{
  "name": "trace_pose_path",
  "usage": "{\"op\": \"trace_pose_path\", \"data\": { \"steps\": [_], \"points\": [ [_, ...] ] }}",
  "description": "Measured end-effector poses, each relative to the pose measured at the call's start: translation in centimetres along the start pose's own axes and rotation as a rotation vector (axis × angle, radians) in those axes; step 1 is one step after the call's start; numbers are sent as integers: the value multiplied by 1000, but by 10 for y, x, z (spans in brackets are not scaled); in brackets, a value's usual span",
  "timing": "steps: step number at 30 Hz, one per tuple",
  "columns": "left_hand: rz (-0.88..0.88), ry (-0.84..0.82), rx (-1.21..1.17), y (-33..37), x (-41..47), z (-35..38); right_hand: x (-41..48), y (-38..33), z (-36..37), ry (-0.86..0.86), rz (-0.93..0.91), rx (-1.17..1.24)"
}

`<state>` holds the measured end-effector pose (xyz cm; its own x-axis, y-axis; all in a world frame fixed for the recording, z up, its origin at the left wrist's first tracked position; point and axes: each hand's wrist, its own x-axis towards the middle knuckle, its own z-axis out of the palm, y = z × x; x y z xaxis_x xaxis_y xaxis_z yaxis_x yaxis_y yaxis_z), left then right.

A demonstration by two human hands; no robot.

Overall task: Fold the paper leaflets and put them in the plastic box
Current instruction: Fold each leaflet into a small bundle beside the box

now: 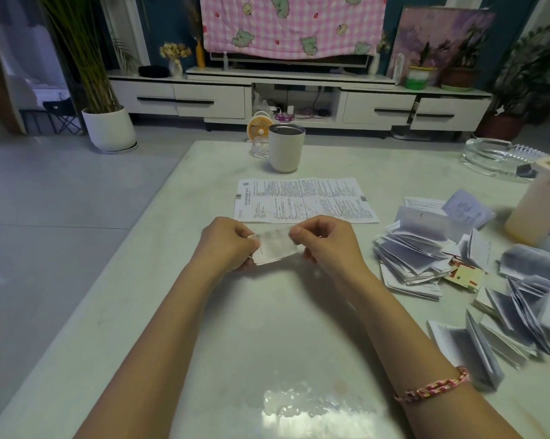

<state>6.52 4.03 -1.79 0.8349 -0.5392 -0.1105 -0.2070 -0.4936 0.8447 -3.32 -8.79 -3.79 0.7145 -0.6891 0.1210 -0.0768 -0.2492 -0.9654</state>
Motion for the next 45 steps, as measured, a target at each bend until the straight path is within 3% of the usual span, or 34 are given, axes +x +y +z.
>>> {"op": "trace_pose_path", "data": {
  "steps": [4, 8, 12, 19, 23, 28, 31, 34, 37, 39, 41, 45],
  "points": [
    [-43, 163, 252, -14, 6, -15, 4, 9, 1, 69, -165, -409],
    [-86, 268, 468, -21, 4, -24, 7, 21, 21, -112, -340, -724],
    [-6, 306, 351, -13, 8, -30, 13, 20, 41, -189, -429, -788],
    [92, 341, 227, 1, 5, -33, 39, 16, 62, -200, -299, -1046],
    [113, 238, 343, 5, 5, -31, 42, 20, 69, -156, -275, -1103],
    [-37, -235, 739, 19, -5, -21, 43, 21, 63, -110, -243, -936],
    [-76, -415, 946, 13, -5, -7, 40, 18, 56, -38, -158, -618],
    [-168, -366, 983, 1, -6, 9, 33, 15, 45, 102, -30, -264],
    [-84, -201, 1006, -2, -13, 18, 22, 14, 38, 257, 45, -84],
    [50, -99, 886, 1, -16, 19, 15, 9, 34, 321, 80, 65],
    [122, -39, 614, 4, -15, 20, 9, 4, 29, 309, 133, 220],
    [69, -63, 27, 15, -14, 18, 1, -11, 17, 196, 277, 607]
  ]
}}
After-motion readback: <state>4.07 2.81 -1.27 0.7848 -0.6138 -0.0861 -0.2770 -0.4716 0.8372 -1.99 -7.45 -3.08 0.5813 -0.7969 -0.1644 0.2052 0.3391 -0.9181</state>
